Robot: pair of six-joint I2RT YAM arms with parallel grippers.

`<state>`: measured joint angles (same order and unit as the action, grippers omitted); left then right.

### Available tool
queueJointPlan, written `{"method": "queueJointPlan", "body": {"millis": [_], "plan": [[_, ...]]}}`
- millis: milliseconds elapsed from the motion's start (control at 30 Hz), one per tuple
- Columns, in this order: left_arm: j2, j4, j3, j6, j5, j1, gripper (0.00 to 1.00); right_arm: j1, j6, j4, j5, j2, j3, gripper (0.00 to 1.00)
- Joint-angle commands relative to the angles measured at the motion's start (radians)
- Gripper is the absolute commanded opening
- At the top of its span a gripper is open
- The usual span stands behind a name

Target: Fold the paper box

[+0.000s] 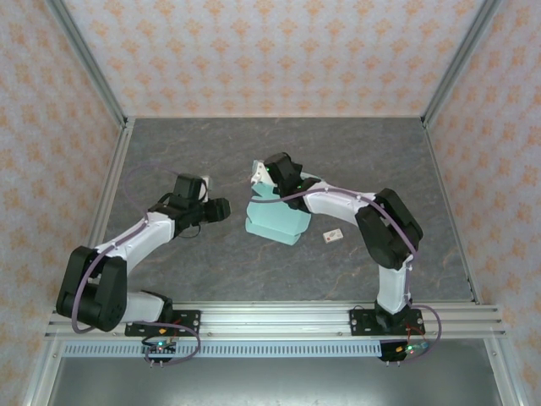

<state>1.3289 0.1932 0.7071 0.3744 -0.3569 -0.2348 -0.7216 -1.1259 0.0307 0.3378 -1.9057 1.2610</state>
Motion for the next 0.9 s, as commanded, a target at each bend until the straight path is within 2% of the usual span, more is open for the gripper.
{"method": "queueJointPlan", "body": {"millis": [0, 200, 567, 733, 867], "plan": [[-0.035, -0.019, -0.014, 0.014, 0.03, 0.006, 0.59, -0.01, -0.064, 0.138, 0.036, 0.004, -0.054, 0.0], [-0.039, -0.059, -0.016, 0.03, 0.07, 0.014, 0.59, -0.01, -0.139, 0.271, 0.013, 0.016, -0.101, 0.0], [-0.007, -0.178, 0.034, 0.014, 0.031, 0.026, 0.59, -0.005, -0.185, 0.321, -0.095, 0.062, -0.126, 0.0], [0.022, -0.19, 0.102, 0.053, -0.109, 0.047, 0.59, 0.012, -0.193, 0.328, -0.149, 0.07, -0.135, 0.0], [0.032, -0.146, 0.167, 0.12, -0.154, 0.047, 0.59, 0.026, -0.123, 0.266, -0.21, 0.093, -0.112, 0.0]]}}
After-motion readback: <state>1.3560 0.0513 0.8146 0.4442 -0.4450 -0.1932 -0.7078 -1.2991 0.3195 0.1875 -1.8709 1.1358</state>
